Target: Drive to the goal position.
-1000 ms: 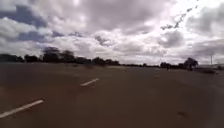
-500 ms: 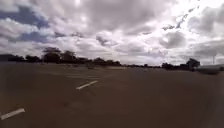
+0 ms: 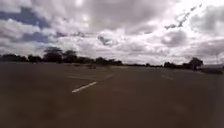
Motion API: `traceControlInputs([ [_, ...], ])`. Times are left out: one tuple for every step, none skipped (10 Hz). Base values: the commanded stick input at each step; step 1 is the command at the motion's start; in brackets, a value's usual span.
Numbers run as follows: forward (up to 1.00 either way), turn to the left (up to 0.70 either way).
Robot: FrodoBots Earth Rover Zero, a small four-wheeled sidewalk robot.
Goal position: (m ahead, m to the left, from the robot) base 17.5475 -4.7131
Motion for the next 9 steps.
traceControlInputs([
  [0.85,-0.23],
  [0.85,0.0],
  [0.85,0.0],
  [0.85,0.0],
  [0.85,0.0],
  [0.85,0.0],
  [0.85,0.0],
  [0.85,0.0],
  [0.85,0.0],
])
